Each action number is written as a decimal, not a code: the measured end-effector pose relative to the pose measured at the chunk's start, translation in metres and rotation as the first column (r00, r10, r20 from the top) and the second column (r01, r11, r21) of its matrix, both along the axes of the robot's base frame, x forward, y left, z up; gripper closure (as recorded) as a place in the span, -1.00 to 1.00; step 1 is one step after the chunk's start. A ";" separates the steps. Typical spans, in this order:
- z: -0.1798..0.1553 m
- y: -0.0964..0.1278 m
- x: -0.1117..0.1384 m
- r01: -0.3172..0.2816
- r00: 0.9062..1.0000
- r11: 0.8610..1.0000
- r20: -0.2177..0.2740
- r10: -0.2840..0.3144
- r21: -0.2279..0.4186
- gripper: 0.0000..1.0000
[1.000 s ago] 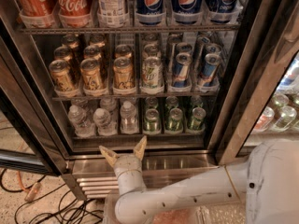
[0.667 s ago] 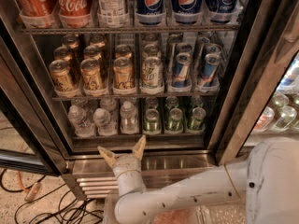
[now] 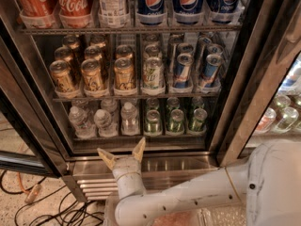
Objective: Pick water bottle from bottom shelf of fridge
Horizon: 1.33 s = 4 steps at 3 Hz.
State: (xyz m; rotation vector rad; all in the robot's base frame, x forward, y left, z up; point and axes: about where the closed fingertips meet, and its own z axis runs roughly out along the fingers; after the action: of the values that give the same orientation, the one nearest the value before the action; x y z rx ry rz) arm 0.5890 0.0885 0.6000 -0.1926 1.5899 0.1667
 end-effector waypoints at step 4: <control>-0.001 -0.002 0.033 0.100 0.992 0.993 0.066 -0.104 0.067 -0.66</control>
Offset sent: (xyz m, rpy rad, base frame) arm 0.0226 0.0007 -0.0063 0.0812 -0.0412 -0.0881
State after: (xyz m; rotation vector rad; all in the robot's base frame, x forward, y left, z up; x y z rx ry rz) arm 0.6218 0.0865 0.5986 -0.0668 1.5190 0.1295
